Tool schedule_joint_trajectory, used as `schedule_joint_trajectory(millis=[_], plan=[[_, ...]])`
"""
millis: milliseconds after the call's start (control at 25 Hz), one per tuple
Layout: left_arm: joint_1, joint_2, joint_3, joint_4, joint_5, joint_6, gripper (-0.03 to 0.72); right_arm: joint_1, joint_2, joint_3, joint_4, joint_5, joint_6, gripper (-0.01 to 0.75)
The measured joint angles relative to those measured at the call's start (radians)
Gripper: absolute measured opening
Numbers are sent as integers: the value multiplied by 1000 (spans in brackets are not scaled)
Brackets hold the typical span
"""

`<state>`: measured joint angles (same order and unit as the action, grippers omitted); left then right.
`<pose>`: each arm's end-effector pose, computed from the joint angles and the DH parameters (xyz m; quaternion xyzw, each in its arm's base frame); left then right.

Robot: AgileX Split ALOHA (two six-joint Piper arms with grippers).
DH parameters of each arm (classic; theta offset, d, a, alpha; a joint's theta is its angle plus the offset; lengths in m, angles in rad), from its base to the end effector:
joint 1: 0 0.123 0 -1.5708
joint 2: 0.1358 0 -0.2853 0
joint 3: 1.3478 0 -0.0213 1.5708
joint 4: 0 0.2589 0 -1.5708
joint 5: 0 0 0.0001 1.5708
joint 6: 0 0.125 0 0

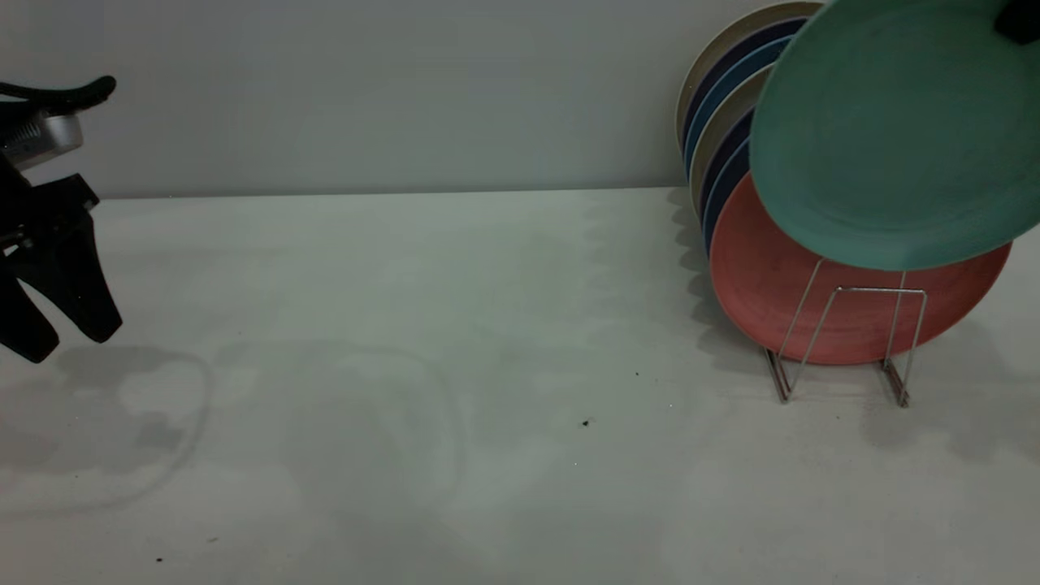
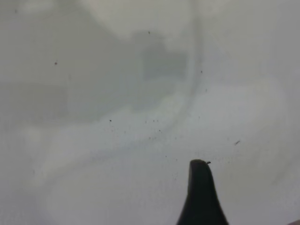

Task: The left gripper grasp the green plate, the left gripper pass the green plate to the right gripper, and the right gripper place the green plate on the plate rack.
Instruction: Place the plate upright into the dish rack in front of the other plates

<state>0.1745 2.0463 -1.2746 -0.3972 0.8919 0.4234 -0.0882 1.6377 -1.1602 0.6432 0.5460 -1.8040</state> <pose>0.3825 0.0292 0.0903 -0.0017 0.9882 -0.1472 0.0425 0.3859 0.0050 0.2349 -0.5475 0.7449 -0.0996 0.3679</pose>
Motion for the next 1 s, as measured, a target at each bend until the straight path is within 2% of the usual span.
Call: schedule_joint_trajectory(millis=[720, 840, 1000], plan=[[0, 0, 0, -4, 3, 1, 554, 0, 103, -1, -10, -9, -19, 79], [0, 0, 0, -14, 1, 1, 554, 0, 117, -1, 6, -11, -29, 116], [0, 0, 0, -21, -6, 1, 554, 0, 144, -1, 51, 3, -30, 231]])
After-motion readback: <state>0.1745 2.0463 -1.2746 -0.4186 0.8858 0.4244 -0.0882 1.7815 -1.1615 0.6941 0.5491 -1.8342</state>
